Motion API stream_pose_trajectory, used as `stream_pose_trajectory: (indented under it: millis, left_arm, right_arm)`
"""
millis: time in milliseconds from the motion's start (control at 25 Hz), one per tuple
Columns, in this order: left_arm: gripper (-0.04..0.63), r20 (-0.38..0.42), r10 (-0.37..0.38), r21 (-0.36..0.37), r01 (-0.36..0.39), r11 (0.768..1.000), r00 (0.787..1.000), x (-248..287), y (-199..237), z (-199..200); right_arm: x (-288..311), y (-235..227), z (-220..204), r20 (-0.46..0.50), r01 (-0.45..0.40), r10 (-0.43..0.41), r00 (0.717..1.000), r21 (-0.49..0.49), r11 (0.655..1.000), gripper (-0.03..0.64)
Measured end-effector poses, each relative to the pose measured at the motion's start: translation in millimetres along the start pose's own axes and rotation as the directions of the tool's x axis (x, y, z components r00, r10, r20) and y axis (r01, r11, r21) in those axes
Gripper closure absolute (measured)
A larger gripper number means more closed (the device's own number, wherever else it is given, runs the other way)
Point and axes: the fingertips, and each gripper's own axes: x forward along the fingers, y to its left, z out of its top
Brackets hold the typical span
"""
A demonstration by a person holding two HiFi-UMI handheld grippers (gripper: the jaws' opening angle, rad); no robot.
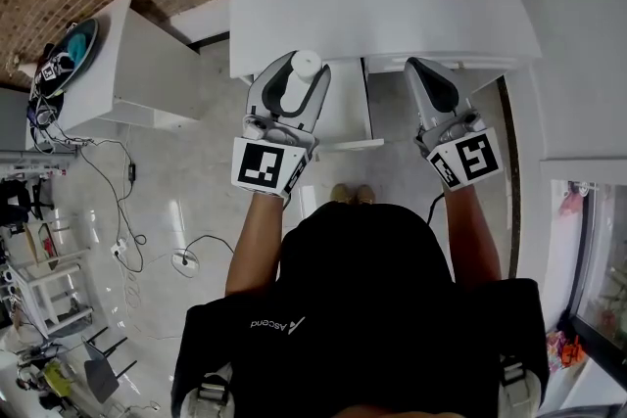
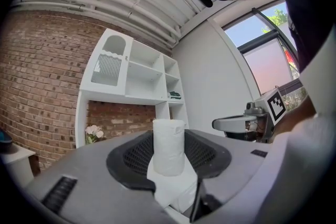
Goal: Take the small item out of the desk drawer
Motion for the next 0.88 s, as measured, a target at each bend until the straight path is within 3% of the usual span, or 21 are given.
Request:
stream_pose_trajectory:
  millis: [880]
  left_arm:
    - [0.420, -0.003, -0.016, 0.001, 0.016, 1.000, 1.000, -0.9, -9.3, -1.8]
  right_arm:
    - [-7.0, 0.9, 4.0, 0.003, 0.006, -0.006, 1.000, -0.014, 1.000, 0.617]
